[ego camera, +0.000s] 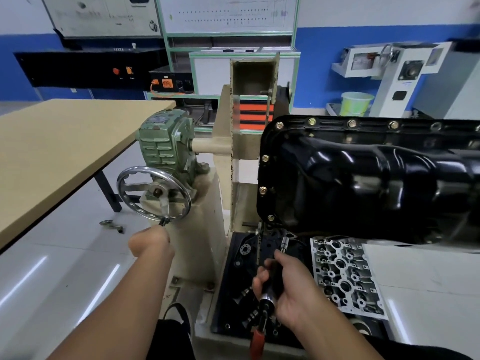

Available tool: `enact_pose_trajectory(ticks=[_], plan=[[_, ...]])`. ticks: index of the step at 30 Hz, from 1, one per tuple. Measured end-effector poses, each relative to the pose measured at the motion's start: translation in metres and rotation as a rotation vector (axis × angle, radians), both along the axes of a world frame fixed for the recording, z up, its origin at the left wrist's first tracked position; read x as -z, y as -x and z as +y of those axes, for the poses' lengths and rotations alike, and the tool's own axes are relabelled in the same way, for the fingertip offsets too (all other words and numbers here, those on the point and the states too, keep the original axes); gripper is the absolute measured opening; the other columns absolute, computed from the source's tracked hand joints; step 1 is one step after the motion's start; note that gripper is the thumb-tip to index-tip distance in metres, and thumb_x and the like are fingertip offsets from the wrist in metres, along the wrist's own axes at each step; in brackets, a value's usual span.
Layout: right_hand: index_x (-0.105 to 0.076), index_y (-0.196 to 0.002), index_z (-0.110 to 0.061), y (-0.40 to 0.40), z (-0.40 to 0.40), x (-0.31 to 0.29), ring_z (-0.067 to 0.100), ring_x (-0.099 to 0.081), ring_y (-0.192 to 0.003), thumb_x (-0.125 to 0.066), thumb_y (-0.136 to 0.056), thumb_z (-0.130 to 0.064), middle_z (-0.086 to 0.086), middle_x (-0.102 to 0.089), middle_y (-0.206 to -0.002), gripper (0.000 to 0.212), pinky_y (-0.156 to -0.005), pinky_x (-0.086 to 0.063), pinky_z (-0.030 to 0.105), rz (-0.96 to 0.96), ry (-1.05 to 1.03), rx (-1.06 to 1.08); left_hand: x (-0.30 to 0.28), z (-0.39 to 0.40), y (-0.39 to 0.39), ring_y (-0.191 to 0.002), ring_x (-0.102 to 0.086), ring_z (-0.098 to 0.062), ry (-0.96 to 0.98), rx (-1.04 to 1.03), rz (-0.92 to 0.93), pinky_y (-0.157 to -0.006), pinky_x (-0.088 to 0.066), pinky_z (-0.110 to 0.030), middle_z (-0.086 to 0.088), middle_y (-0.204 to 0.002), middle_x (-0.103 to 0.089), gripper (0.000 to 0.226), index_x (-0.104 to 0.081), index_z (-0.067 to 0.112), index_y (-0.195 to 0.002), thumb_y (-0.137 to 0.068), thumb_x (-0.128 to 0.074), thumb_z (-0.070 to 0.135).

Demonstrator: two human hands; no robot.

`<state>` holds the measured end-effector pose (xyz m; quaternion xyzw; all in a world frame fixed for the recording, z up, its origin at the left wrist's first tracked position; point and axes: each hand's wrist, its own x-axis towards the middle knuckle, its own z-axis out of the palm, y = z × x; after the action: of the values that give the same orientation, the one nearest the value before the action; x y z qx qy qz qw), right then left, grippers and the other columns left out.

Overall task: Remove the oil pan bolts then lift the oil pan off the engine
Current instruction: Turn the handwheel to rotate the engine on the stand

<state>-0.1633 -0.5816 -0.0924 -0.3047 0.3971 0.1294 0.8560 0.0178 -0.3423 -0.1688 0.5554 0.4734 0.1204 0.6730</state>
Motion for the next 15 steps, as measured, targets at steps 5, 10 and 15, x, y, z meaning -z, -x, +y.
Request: enact_pose_trajectory(ticks=[5, 10, 15], plan=[[-0.057, -0.092, -0.005, 0.017, -0.015, 0.008, 0.018, -0.051, -0.041, -0.054, -0.107, -0.033, 0.012, -0.054, -0.059, 0.032, -0.039, -0.052, 0.032, 0.001, 0.029, -0.011, -0.004, -0.004, 0.005, -0.06, -0.052, -0.021, 0.034, -0.064, -0.027, -0.054, -0.041, -0.027, -0.009, -0.084, -0.06, 0.008, -0.055, 0.007, -0.086, -0.088, -0.049, 0.003], [-0.057, -0.093, -0.005, 0.022, -0.016, 0.015, 0.018, -0.05, -0.041, -0.054, -0.107, -0.033, 0.012, -0.054, -0.059, 0.031, -0.038, -0.052, 0.032, 0.032, 0.04, -0.014, 0.003, 0.033, -0.004, -0.042, -0.036, -0.012, 0.183, 0.548, 0.05, -0.041, -0.032, -0.019, 0.0, -0.057, -0.047, 0.026, -0.059, 0.011, -0.083, -0.104, -0.057, 0.027], [-0.055, -0.09, -0.005, 0.007, 0.016, 0.015, 0.018, -0.05, -0.041, -0.053, -0.107, -0.032, 0.012, -0.052, -0.058, 0.032, -0.038, -0.052, 0.031, 0.024, 0.033, -0.108, 0.012, 0.023, -0.013, -0.043, -0.027, -0.013, 0.009, 0.473, 0.003, -0.038, -0.026, -0.018, 0.0, -0.056, -0.039, 0.02, -0.052, 0.013, -0.083, -0.102, -0.059, 0.014]])
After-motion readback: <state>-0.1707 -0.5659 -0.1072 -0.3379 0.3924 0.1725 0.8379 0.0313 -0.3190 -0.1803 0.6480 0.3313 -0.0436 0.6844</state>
